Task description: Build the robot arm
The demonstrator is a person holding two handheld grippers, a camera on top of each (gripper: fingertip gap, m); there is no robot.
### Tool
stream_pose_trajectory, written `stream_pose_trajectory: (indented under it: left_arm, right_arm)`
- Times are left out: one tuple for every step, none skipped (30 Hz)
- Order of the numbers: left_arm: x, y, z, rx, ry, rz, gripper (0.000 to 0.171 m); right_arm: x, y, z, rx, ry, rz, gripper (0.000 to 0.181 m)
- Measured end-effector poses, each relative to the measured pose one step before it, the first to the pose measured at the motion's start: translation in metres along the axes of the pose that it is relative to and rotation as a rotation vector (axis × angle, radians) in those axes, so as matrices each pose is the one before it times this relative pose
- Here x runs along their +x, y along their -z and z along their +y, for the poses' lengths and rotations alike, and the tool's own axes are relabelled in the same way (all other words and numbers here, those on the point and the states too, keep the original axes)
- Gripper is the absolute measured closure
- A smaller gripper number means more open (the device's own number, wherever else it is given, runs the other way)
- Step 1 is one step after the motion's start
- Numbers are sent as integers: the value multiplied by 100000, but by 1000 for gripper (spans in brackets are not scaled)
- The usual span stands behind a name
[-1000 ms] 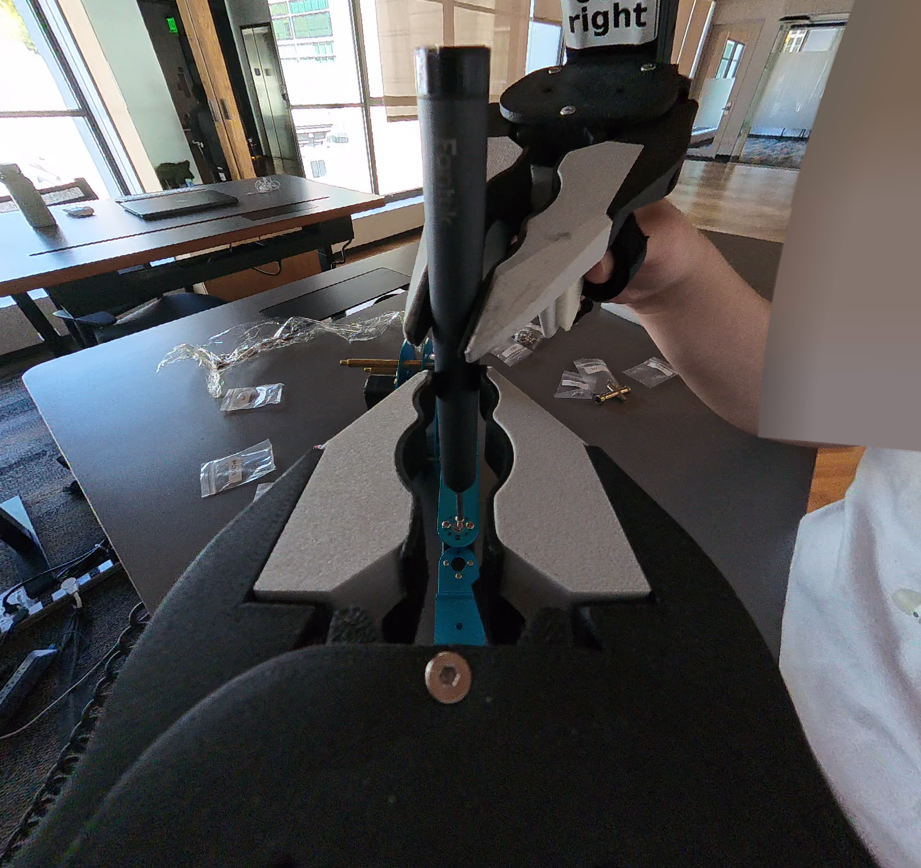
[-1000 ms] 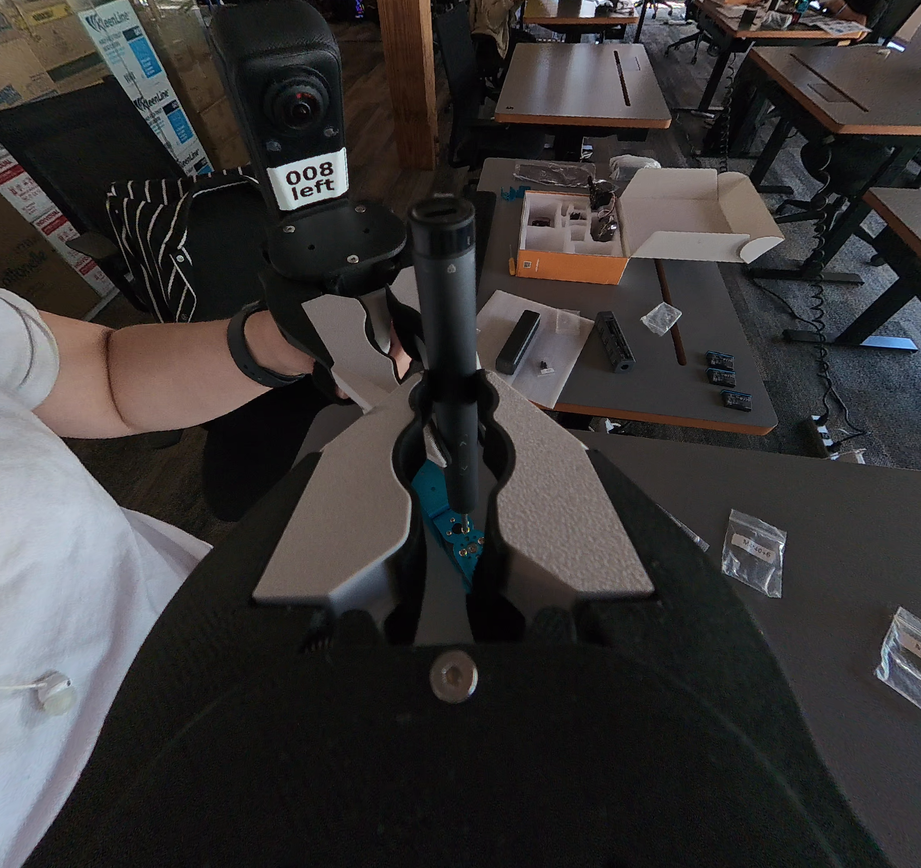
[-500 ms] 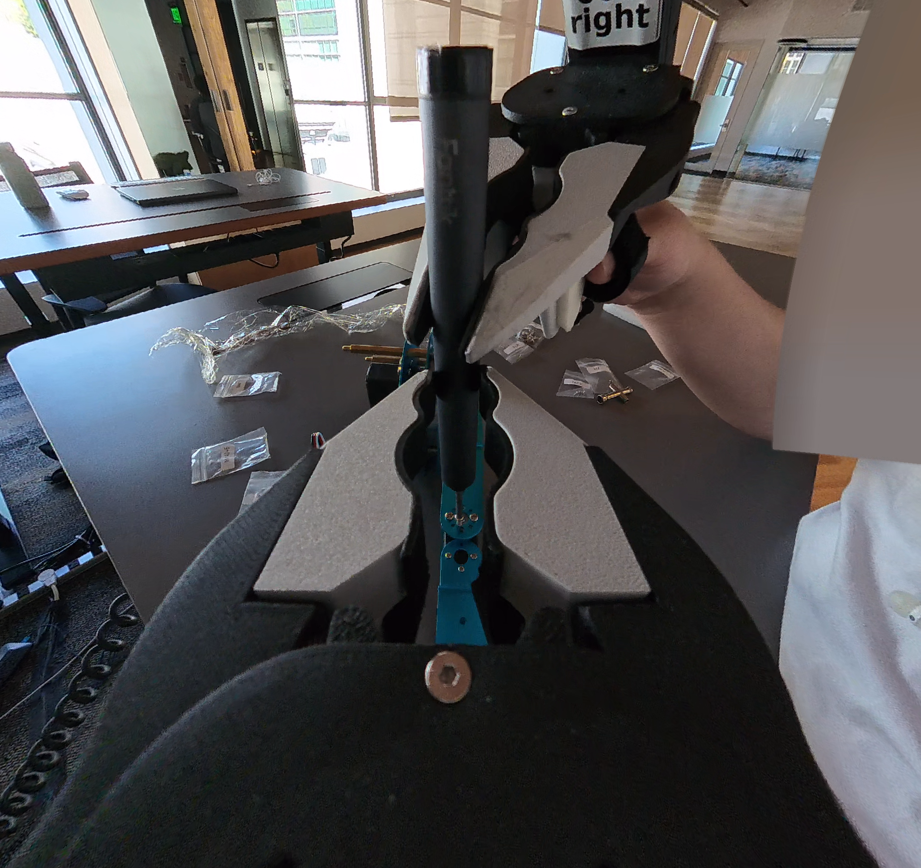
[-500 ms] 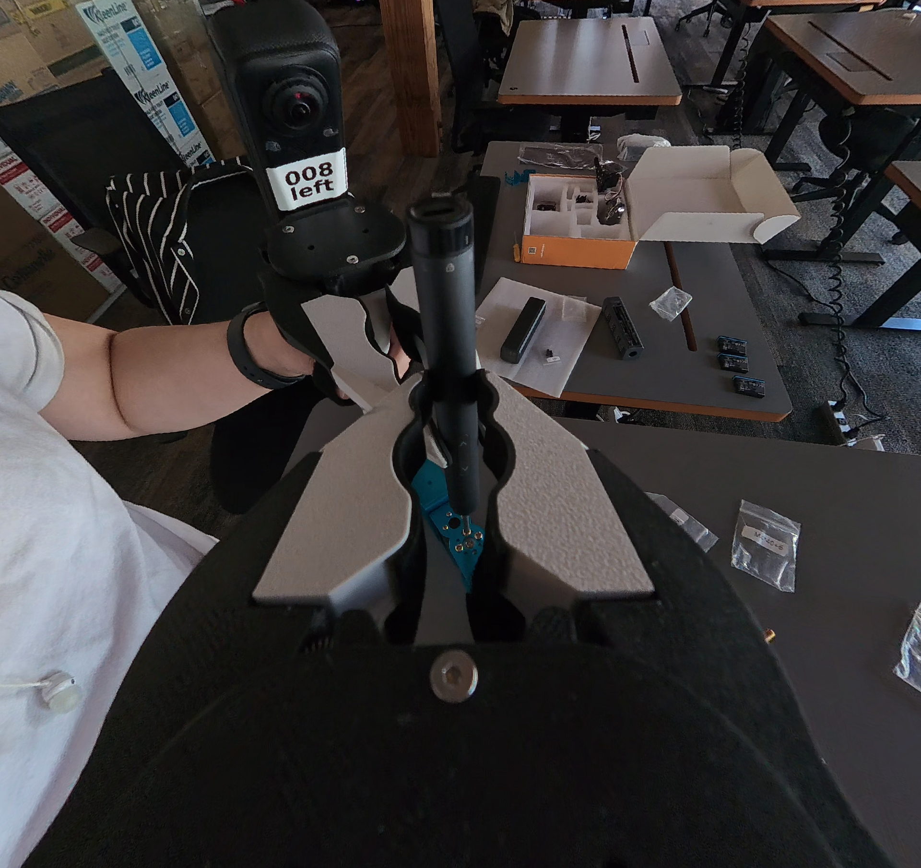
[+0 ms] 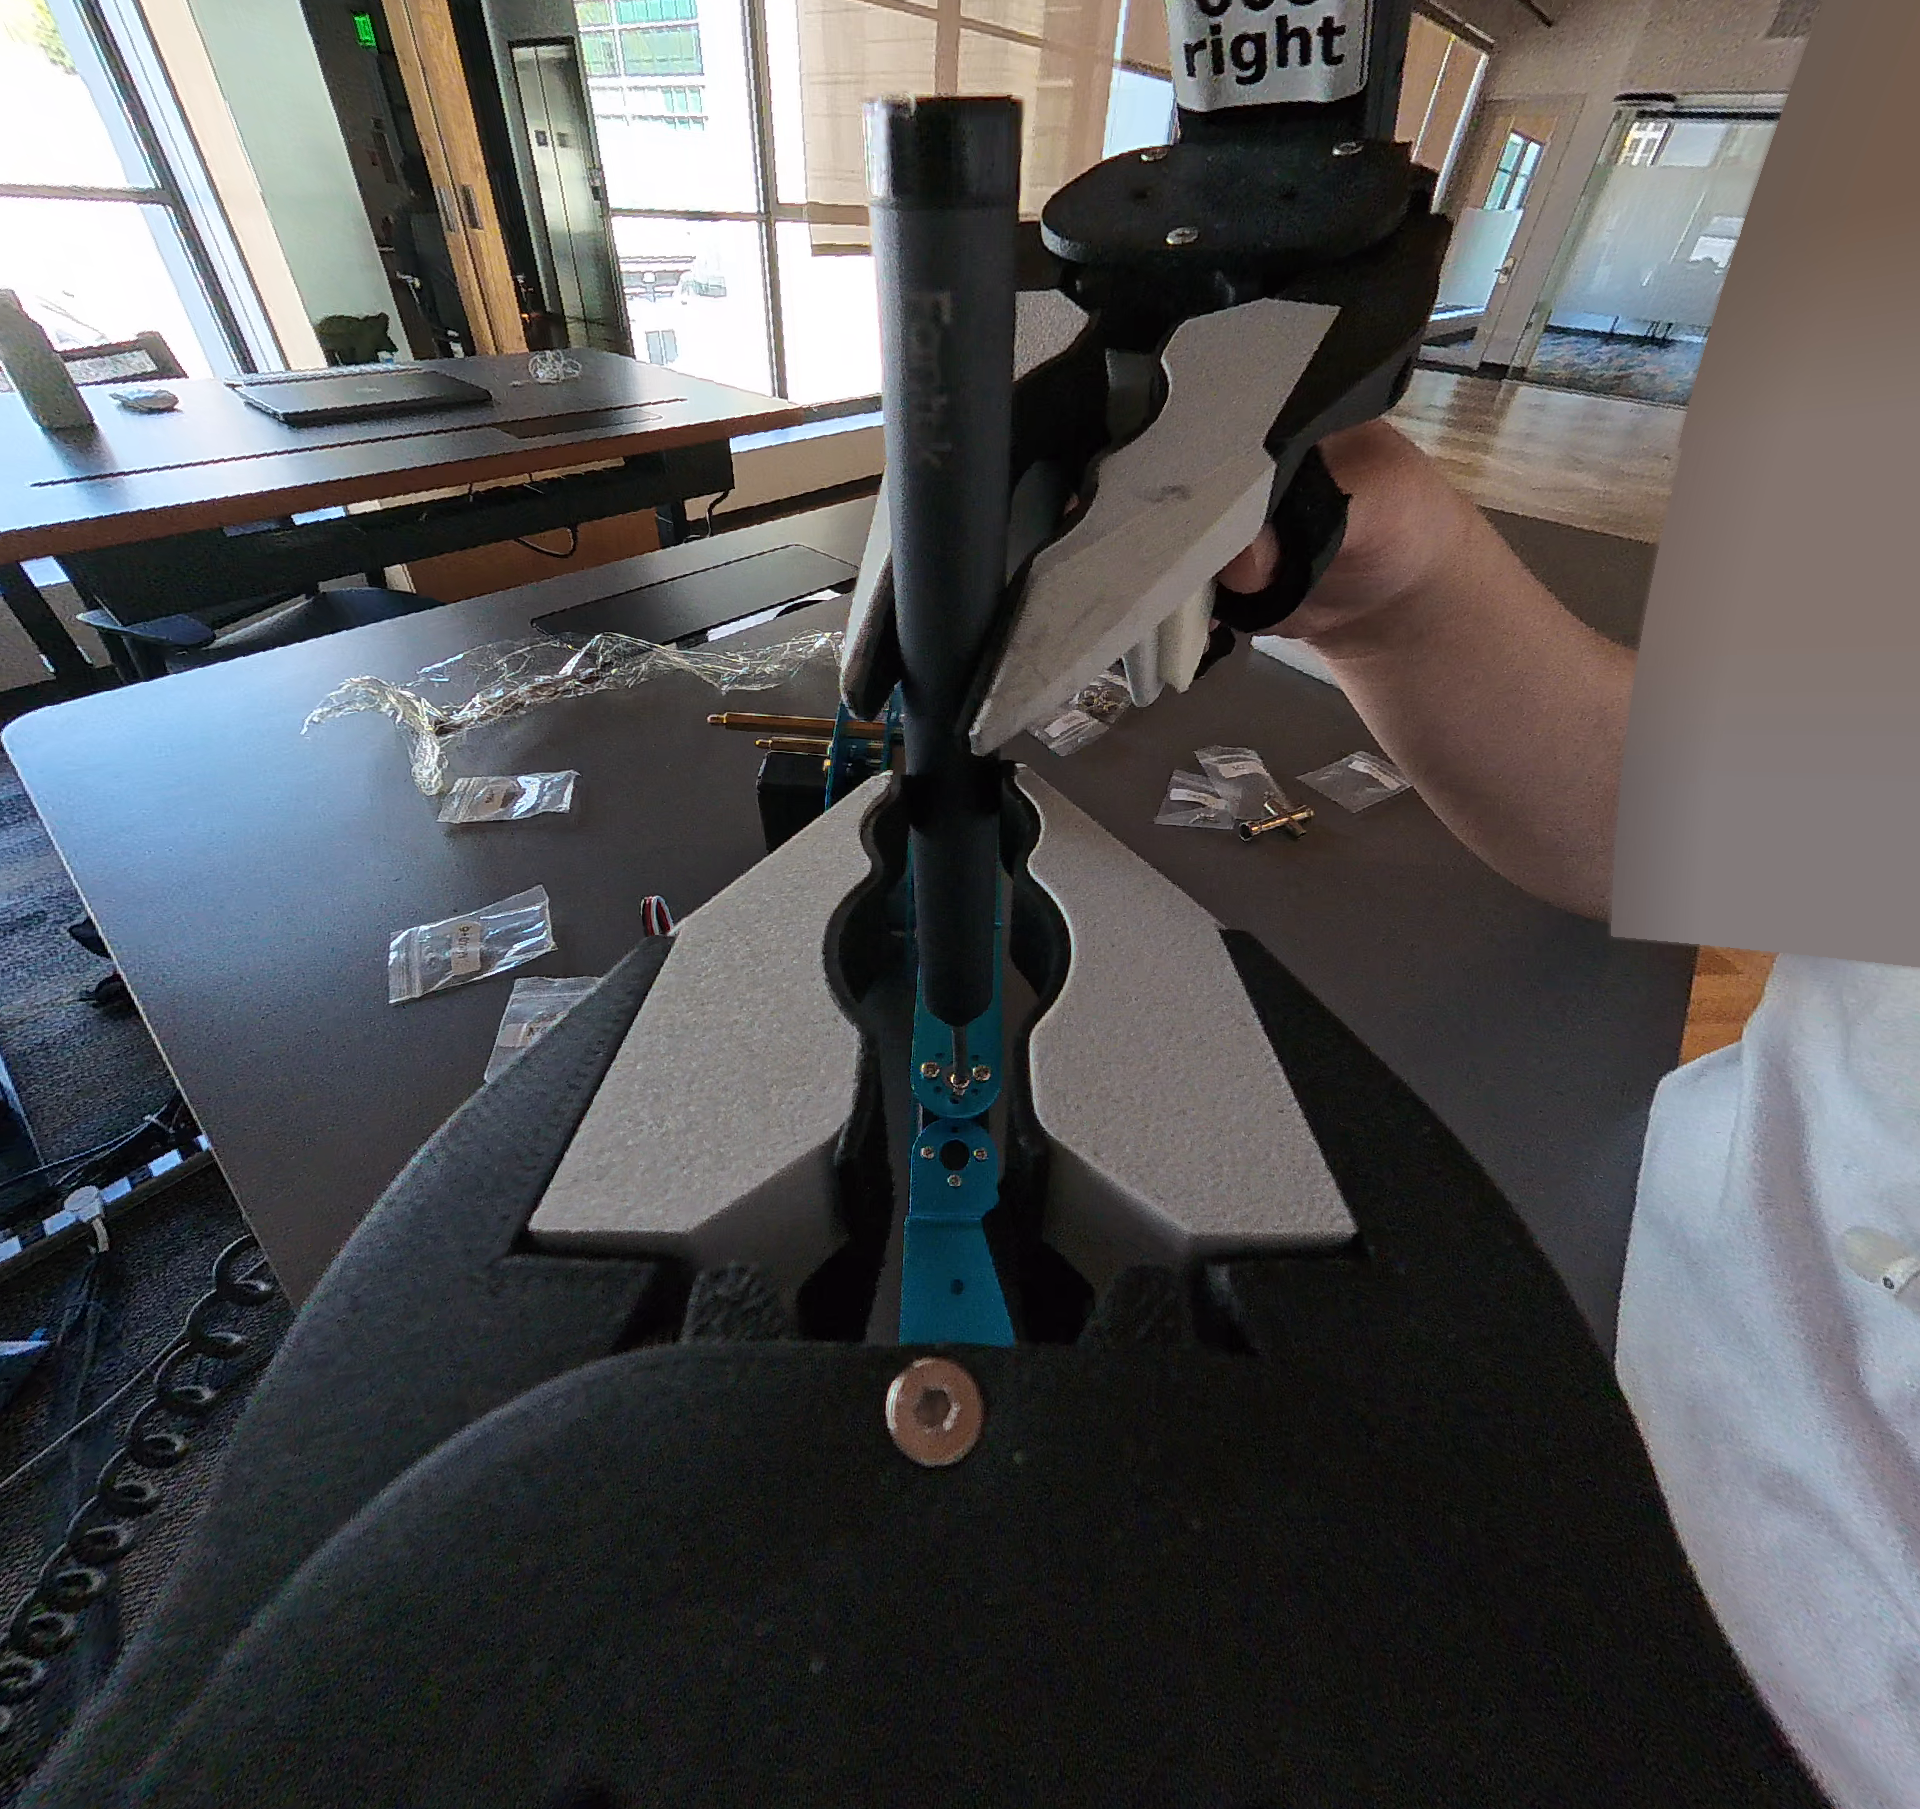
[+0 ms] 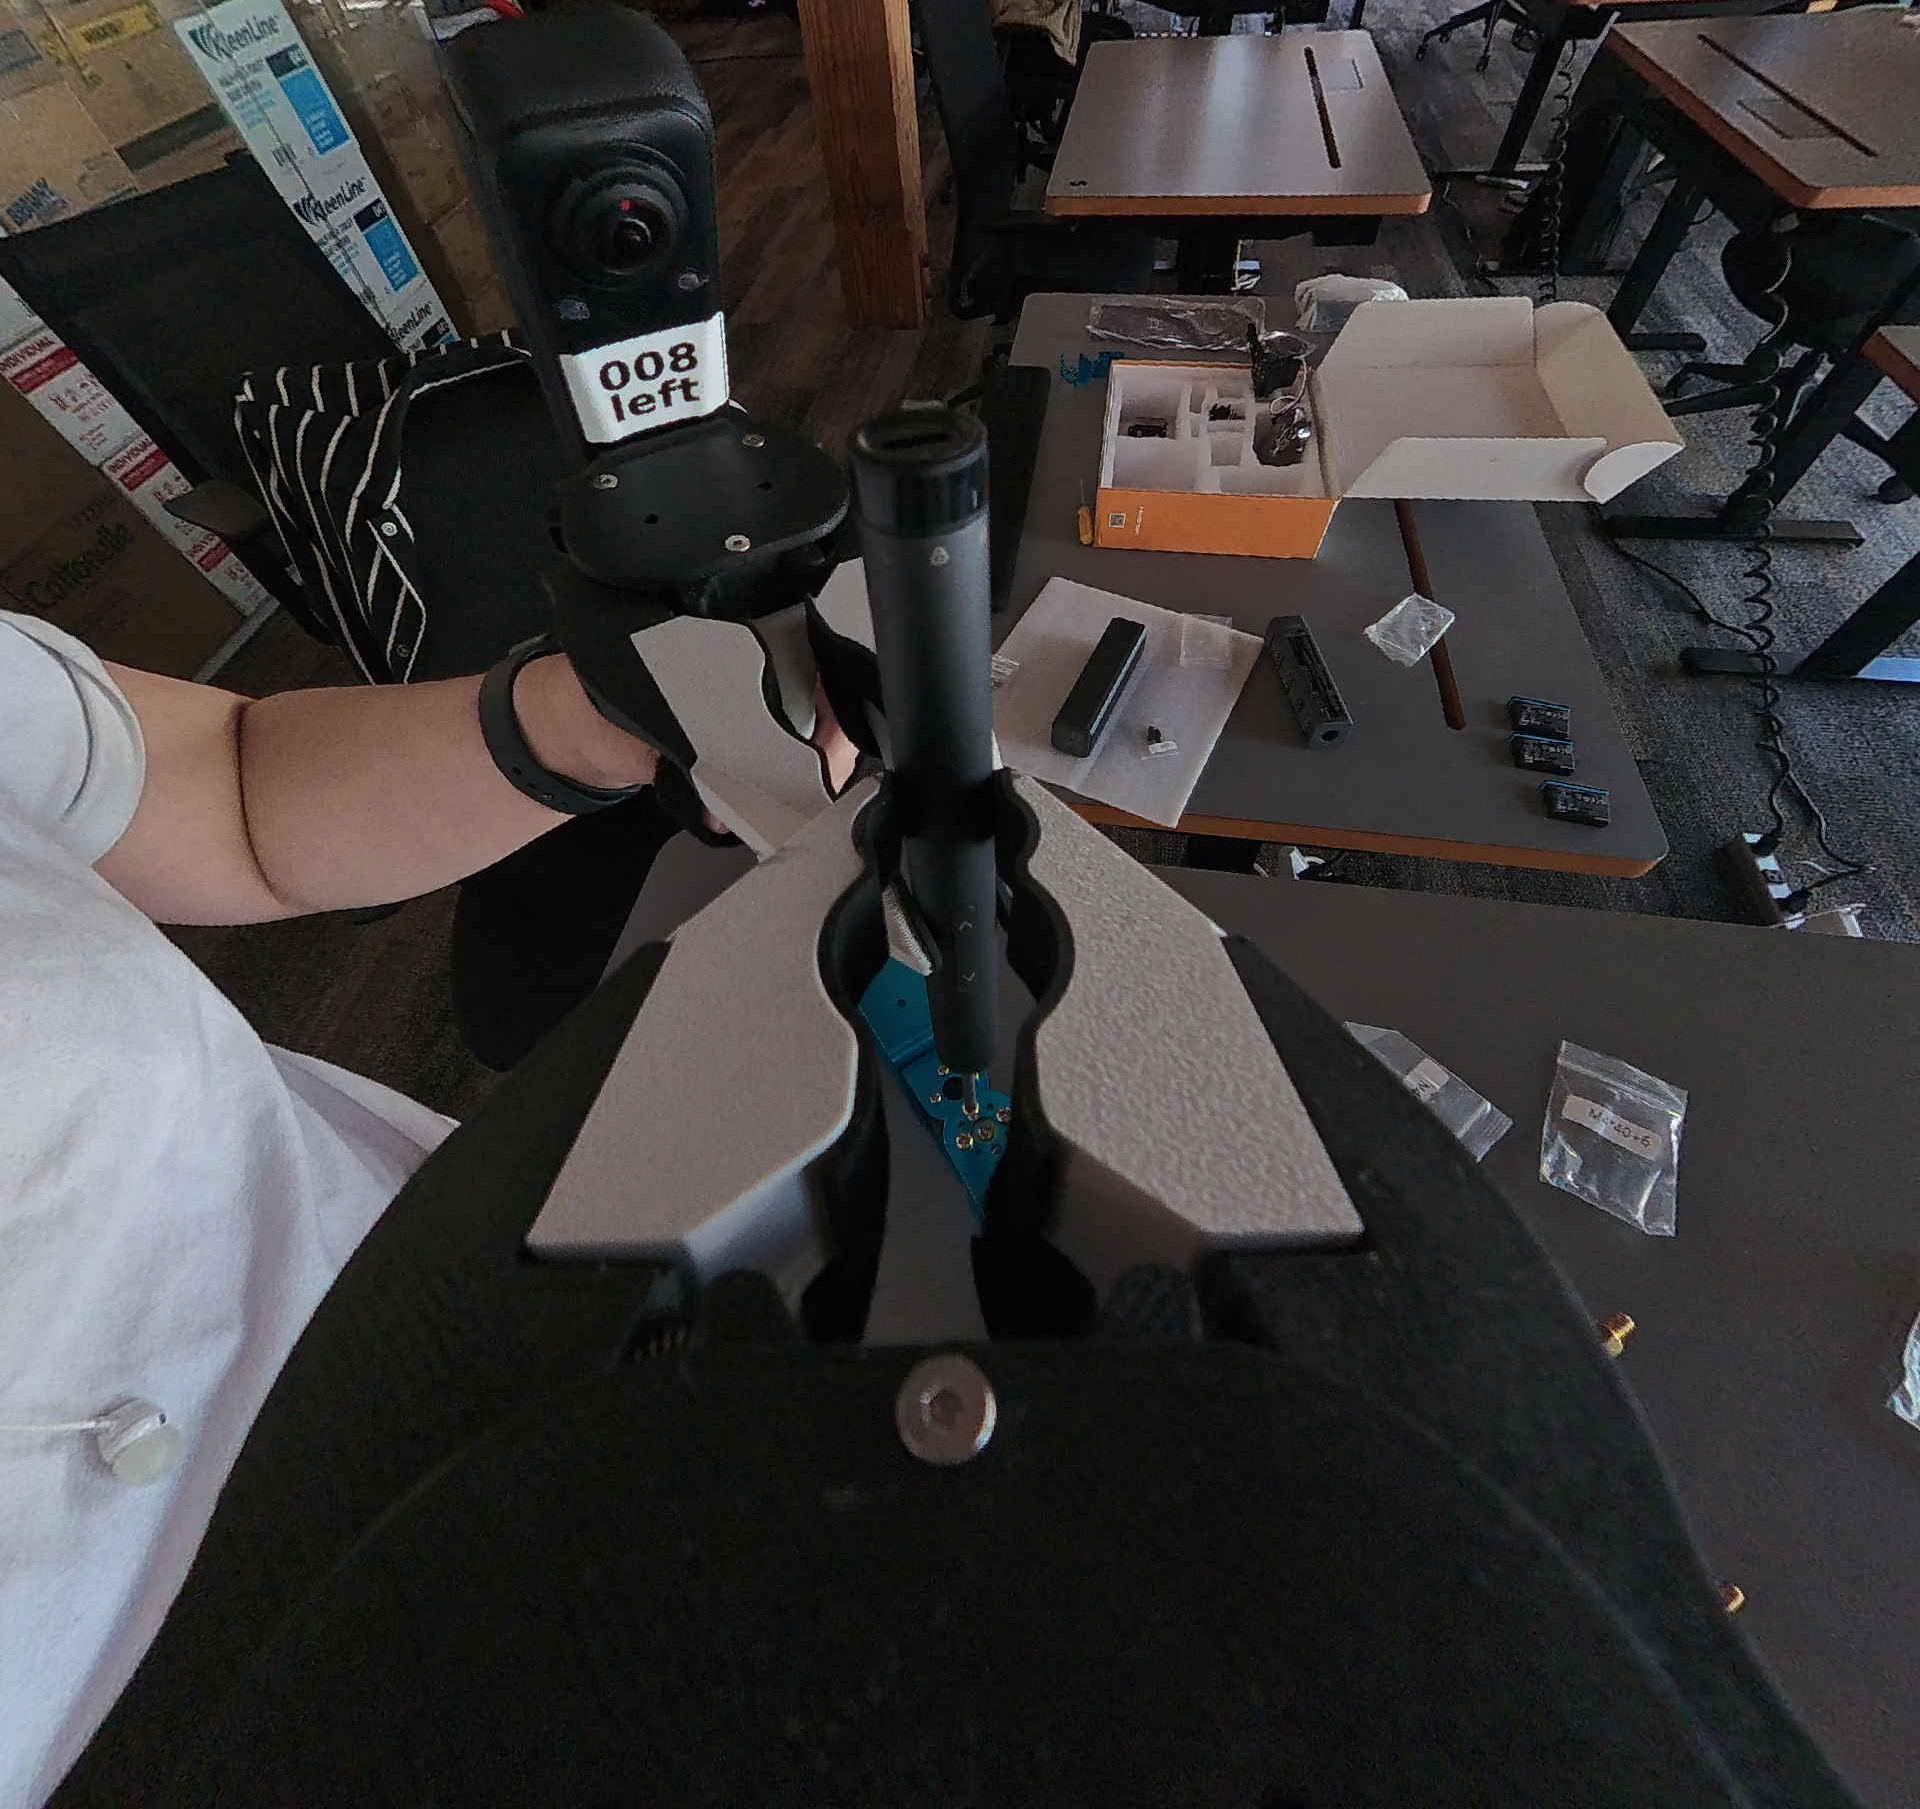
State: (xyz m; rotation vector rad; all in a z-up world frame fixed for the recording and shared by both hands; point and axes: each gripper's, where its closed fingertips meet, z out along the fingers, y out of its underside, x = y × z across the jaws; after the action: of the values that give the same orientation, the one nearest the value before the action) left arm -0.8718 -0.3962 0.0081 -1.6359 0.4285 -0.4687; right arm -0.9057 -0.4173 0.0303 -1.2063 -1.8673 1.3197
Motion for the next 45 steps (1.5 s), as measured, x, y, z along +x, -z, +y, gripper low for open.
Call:
stream_pose_trajectory:
  left_arm:
    - [0, 7, 3, -18, 27, 44, 156]
    - [-8, 19, -4, -235, -383, -296, 156]
    - [-15, 20, 8, -242, -704, -437, 156]
    - [-3, 6, 3, -152, -448, -278, 156]
    - [-3, -4, -1, 72, 126, 77, 156]
    - [1, 16, -2, 75, 743, 295, 156]
    - [1, 12, 15, -62, 705, 293, 156]
    - [20, 1, 1, -9, 66, 107, 156]
    - [-3, 21, 1, 28, -301, -140, 156]
    - [4, 10, 5, -12, -205, -163, 156]
    - [22, 10, -8, 11, -160, -58, 157]
    - [29, 3, 4, -89, -222, -1, 156]
    - [-10, 19, 4, -86, -207, -106, 156]
    - [-15, 13, -2, -46, -149, -74, 156]
    - [-9, 0, -6, -32, -13, 41, 156]
    - [-1, 2, -13, 19, 146, 76, 156]
    - [-2, 18, -42, 108, 34, -54, 156]
    - [-1, 16, -56, 217, -221, -120, 156]
    - [10, 23, -33, 54, -183, -117, 156]
    - [8, 15, 0, -133, -75, -10, 156]
    - [3, 7, 1, -147, -45, -21, 156]
    - [-8, 7, 9, -58, -59, -125, 157]
    - [10, 7, 6, 116, -7, 5, 156]
    - [13, -1, 30, -7, 250, 137, 156]
    - [11, 8, 21, 65, 309, 116, 156]
    - [2, 16, 15, 125, 99, 21, 156]
    - [-20, 10, 52, -77, -156, -87, 156]
    - [-10, -5, 47, -124, -117, -125, 156]
    - [-9, -12, 26, -54, -3, -83, 156]
    - [0, -7, 5, 114, -103, -38, 156]
    - [5, -6, 13, 52, 3, 41, 156]
    - [-6, -2, 3, 48, 14, 113, 156]
    - [-9, 2, 5, 35, 42, -22, 156]
    - [-8, -7, 17, -134, 37, -4, 156]
    - [0, -2, 26, -191, -195, -84, 156]
    - [-19, -3, 46, -266, -297, -227, 156]
    - [-27, -7, 54, -330, -214, -289, 156]
    - [-18, -11, 65, -344, -98, -182, 156]
    - [-7, -8, 52, -178, 89, -14, 156]
    - [-3, 15, 9, 238, 357, 234, 156]
    - [21, 3, -2, 300, 561, 344, 156]
    - [2, 3, -2, 301, 509, 234, 156]
    - [1, -5, 0, 207, 291, 156, 156]
    - [18, 0, 3, 53, 90, 151, 156]
    - [23, -10, -3, -139, -6, 177, 156]
  right_arm:
    - [-3, -6, -4, 19, 81, 4, 165]
    - [-17, -4, -11, 66, -237, -164, 165]
    - [-11, -14, 1, 35, -95, -69, 165]
    - [-3, -10, -1, -112, 160, 65, 165]
    - [-7, -6, 1, -109, 191, 116, 165]
    - [3, -6, 7, -87, -12, 60, 165]
    - [-9, -12, 3, -69, -167, -45, 165]
    - [-20, -14, -7, 16, -34, -94, 165]
    - [-11, -8, -1, -9, 3, 46, 165]
    - [-30, -1, -5, -132, 63, 17, 165]
    - [-36, -6, 7, -241, 305, 42, 165]
    - [-35, -22, 3, -257, 389, 103, 165]
    - [-16, -18, -13, -119, 196, 147, 165]
    - [-3, -12, 0, -131, 176, 119, 165]
    - [-8, -10, -11, -119, 175, 83, 165]
    - [-3, 3, -21, 9, 80, 11, 165]
    - [-10, 24, -59, 232, 84, -8, 165]
    - [-14, 21, -54, 271, -23, -46, 165]
    - [-12, 17, -26, 98, -101, -127, 165]
    - [-15, 7, 0, 18, -104, -185, 165]
    - [-6, -4, 11, 73, -84, -137, 165]
    - [0, 1, -3, 118, -205, -94, 165]
    - [-5, 0, 12, 75, -171, -148, 165]
    - [-14, -10, 25, -75, -92, -93, 165]
    - [-13, -9, 10, 79, 30, -20, 165]
    - [-5, -12, 16, 8, 67, -13, 165]
    - [0, -13, 51, -207, 86, 43, 165]
    - [7, -25, 41, -166, 71, 64, 165]
    - [-7, -9, 23, -40, 1, 5, 165]
    - [2, -6, -4, 20, 78, 37, 165]
    - [-8, 10, 18, -102, 232, 80, 165]
    - [6, -2, -1, 16, 137, 135, 165]
    - [15, -11, 8, -13, 1, 72, 165]
    - [-2, -4, 15, -54, -60, -86, 165]
    - [-1, -17, 31, -75, -203, -204, 164]
    - [19, -18, 30, -68, -90, -117, 165]
    - [18, -34, 48, 4, -198, -84, 164]
    - [21, -29, 64, -47, -458, -155, 165]
    - [10, -19, 20, 204, -308, -149, 164]
    - [-25, 9, 10, 319, -178, -169, 164]
    - [3, 12, -11, 323, -220, -35, 164]
    - [5, 6, 0, 302, -183, 19, 164]
    - [1, -4, 2, 335, -308, -50, 164]
    - [-22, 12, 0, 326, -227, -123, 164]
    - [-24, 15, 7, 280, -81, -51, 164]
